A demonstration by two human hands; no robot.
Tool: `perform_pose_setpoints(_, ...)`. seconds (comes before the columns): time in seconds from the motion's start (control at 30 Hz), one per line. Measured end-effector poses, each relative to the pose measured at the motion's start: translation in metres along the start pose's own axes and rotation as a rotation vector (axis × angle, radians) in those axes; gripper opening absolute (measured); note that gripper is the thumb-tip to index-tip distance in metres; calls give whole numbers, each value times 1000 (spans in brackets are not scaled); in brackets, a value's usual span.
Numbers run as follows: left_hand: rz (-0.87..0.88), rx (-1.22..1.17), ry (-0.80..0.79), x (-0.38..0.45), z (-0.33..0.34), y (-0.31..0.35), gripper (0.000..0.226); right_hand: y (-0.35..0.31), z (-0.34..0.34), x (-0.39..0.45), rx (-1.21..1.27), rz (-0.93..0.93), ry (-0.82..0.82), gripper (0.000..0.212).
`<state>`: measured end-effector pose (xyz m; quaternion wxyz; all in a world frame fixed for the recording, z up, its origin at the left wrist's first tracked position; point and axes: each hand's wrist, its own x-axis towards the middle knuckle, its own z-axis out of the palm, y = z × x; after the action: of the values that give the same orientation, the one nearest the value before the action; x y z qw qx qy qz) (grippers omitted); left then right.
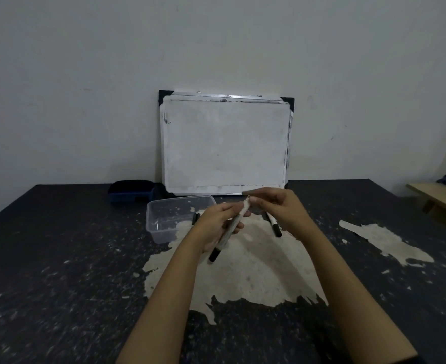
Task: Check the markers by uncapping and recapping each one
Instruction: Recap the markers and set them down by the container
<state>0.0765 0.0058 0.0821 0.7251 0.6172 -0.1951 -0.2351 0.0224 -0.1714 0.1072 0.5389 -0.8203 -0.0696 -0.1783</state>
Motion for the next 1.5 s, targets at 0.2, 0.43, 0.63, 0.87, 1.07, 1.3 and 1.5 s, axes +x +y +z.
perform_pose_setpoints(0.2, -33, 32, -91, -2, -5, -1, 27, -8, -10, 3, -103, 1, -70, 15)
perform_pose_setpoints(0.43, 86, 285, -28, -4, -7, 2, 17, -13, -16, 6, -331, 9, -114, 11)
perform_pose_setpoints(0.63, 205, 440, 88, -2, 3, 5, 18, -7, -7, 1, -288, 32, 29, 12)
perform_pose_setpoints(0.87, 140, 322, -25, -4, 3, 10, 26, -4, -3, -9, -372, -233, 30, 16)
perform_pose_setpoints(1.07, 62, 267, -96, -7, 7, 11, 21, 6, 3, -13, -581, -319, -60, 37)
perform_pose_setpoints(1.3, 128, 344, -6, -7, 20, 8, 18, 7, 2, -13, -506, -261, -57, 36)
perform_pose_setpoints(1.5, 83, 346, -10, -2, 23, 4, 23, 7, -4, -18, -345, -169, -72, 39)
